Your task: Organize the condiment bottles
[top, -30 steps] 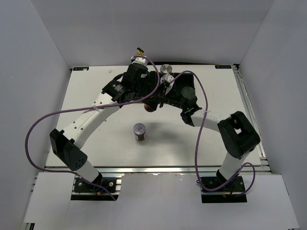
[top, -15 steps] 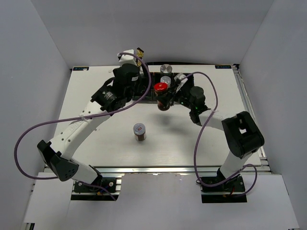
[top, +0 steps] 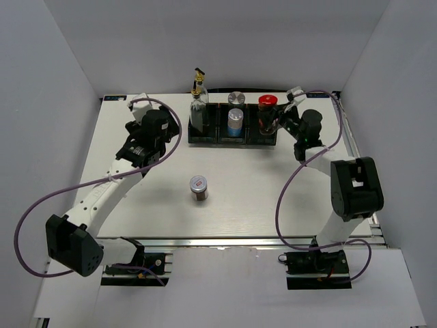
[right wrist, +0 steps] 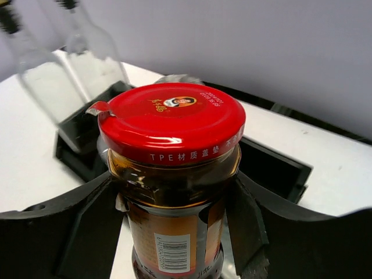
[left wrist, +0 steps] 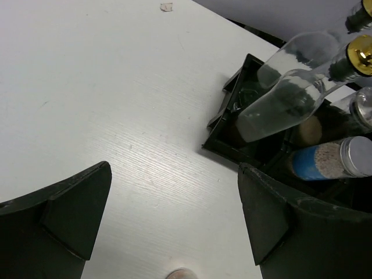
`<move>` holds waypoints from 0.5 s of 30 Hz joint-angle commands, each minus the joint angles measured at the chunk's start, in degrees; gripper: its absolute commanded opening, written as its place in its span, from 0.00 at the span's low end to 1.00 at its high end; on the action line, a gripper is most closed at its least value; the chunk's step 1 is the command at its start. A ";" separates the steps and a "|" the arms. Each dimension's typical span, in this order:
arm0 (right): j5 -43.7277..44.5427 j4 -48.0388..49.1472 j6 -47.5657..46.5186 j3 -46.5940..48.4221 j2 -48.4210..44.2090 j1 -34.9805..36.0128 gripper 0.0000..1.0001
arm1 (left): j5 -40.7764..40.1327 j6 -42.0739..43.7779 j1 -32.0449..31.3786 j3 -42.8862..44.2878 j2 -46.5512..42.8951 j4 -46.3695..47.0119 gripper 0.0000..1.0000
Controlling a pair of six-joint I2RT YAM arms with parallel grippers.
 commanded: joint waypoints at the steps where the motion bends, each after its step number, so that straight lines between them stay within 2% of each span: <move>1: 1.38 7.27 -2.89 8.13 2.30 0.07 0.13 | -2.61 -1.16 -0.11 -0.64 -3.38 3.14 0.98; 7: 5.16 10.08 -1.93 16.65 11.26 -0.02 0.12 | -3.67 -1.16 0.25 -3.37 -4.44 5.07 0.98; 15: 13.16 15.00 -2.10 22.46 19.70 0.16 0.12 | -4.29 0.34 0.51 -3.19 -2.86 5.95 0.98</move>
